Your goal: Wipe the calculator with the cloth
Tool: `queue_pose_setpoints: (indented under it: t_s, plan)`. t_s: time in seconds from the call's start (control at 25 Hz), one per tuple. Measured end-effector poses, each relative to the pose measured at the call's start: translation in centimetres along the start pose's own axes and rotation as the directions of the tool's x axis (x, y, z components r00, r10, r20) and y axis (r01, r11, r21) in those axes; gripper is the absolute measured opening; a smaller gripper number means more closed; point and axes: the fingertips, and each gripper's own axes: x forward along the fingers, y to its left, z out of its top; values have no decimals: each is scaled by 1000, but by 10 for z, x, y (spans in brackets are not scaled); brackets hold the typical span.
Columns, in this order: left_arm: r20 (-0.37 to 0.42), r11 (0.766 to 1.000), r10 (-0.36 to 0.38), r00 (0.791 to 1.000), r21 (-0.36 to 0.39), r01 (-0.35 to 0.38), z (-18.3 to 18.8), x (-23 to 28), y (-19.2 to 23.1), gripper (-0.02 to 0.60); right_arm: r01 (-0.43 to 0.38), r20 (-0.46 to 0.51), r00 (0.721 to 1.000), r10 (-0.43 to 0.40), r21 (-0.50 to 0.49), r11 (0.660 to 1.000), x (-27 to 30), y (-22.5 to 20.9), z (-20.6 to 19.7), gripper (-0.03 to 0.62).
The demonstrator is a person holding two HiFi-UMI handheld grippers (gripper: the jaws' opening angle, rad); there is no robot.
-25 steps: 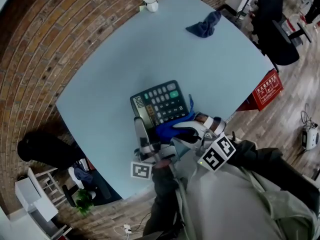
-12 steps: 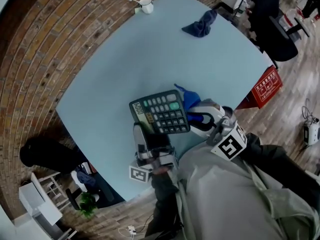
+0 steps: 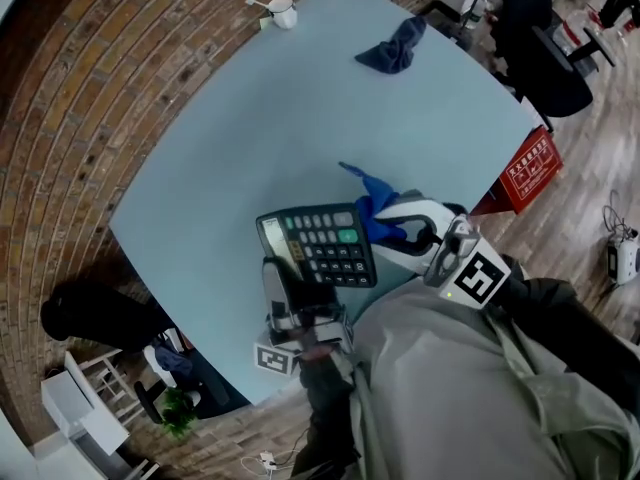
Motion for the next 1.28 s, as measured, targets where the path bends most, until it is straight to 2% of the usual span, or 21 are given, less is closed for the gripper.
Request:
queue_pose_setpoints:
  t_s: [0.08, 0.16, 0.28, 0.36, 0.44, 0.64, 0.72, 0.8, 0.84, 0.92, 1.0, 1.08, 1.16, 1.28]
  plan:
    - [12, 1000, -1, 1000, 11, 1, 5, 2, -2, 35, -102, -24, 995, 101, -18, 995, -4, 33, -2, 100]
    - [22, 1000, 0, 1000, 21, 0, 10, 2, -4, 35, -122, -34, 992, 121, -18, 992, -11, 44, -3, 100]
    - [29, 999, 12, 1000, 50, -14, 17, -1, -3, 35, -22, -4, 1000, 22, 59, 998, -21, 17, 5, 98]
    - [27, 995, 23, 999, 91, -26, 21, -3, -3, 35, 45, 1, 999, -45, 75, 996, -24, -8, 13, 98]
    - [24, 990, 31, 999, 135, -34, 21, -3, -4, 35, 57, -4, 998, -57, 80, 995, -22, -21, 23, 98]
    - [46, 974, 50, 998, 219, -59, 27, -4, -7, 35, -40, -5, 999, 41, 171, 985, -10, 7, 35, 95]
    - [19, 954, 72, 997, 292, -74, 28, -4, -7, 35, -122, -21, 992, 125, 114, 986, -6, 30, 39, 95]
    - [-39, 923, 95, 995, 377, -74, 19, -1, -10, 35, -181, -51, 982, 182, 37, 983, 0, 45, 43, 94]
    - [-69, 913, 97, 993, 404, -62, 13, 1, -12, 35, -174, -59, 983, 175, 10, 985, 4, 43, 44, 94]
    - [-107, 913, 76, 991, 407, -26, 0, 4, -17, 35, -94, -81, 992, 92, -9, 996, 10, 20, 40, 92]
    - [-120, 920, 50, 991, 391, 1, -9, 5, -21, 35, 19, -129, 991, -18, 12, 1000, 10, -12, 29, 93]
    - [-128, 907, 37, 991, 421, 20, -11, 5, -21, 37, 76, -174, 983, -64, 66, 995, 13, -25, 20, 94]
    - [-136, 881, 42, 990, 472, 27, -11, 5, -21, 37, 28, -204, 979, -6, 107, 994, 21, -8, 18, 94]
    - [-158, 853, 115, 981, 521, -16, -17, 7, -14, 40, -162, -264, 950, 168, 45, 986, 35, 46, 17, 93]
